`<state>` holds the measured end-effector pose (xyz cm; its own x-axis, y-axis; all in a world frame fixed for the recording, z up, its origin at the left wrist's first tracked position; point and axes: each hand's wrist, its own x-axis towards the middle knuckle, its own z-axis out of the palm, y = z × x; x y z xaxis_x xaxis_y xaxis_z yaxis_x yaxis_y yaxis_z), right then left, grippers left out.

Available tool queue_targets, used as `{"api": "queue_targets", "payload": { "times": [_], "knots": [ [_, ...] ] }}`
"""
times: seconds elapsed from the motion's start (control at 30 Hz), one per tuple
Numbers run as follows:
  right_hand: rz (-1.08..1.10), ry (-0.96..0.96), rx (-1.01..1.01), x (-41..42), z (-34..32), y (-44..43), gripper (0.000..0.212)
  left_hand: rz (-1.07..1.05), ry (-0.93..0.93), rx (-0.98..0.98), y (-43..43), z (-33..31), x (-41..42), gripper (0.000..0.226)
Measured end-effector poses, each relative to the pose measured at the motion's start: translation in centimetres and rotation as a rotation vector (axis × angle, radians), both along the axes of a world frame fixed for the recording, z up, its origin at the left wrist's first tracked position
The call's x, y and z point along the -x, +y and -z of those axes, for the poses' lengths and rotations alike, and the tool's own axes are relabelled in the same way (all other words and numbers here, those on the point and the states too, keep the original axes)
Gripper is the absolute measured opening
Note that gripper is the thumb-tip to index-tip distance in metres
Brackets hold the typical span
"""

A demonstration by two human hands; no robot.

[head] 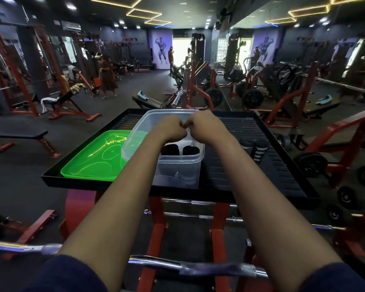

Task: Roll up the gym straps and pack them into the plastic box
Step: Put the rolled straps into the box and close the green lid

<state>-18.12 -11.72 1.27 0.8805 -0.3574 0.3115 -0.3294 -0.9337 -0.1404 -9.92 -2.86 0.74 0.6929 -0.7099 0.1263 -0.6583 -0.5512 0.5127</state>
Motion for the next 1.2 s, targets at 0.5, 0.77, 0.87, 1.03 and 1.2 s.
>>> {"api": "queue_targets", "payload": {
  "times": [0.5, 0.77, 0.87, 1.03, 1.2],
  "knots": [
    [0.563, -0.135, -0.010, 6.0, 0.5, -7.8, 0.030, 0.317, -0.362, -0.065, -11.1, 0.5, 6.2, 0.023],
    [0.454, 0.126, -0.172, 7.9, 4.9, -12.4, 0.041, 0.399, -0.339, -0.319, -16.1, 4.0, 8.9, 0.037],
    [0.446, 0.103, -0.176, 8.0, 5.8, -13.2, 0.037, 0.372, -0.321, -0.234, -16.3, 5.0, 8.9, 0.035],
    [0.476, 0.048, -0.194, 8.4, 6.0, -13.7, 0.029, 0.269, -0.257, -0.181, -16.0, 5.2, 8.5, 0.028],
    [0.500, -0.115, -0.225, 8.4, 4.9, -12.6, 0.033, 0.179, -0.247, 0.052, -15.2, 4.3, 8.2, 0.021]
  ]
}}
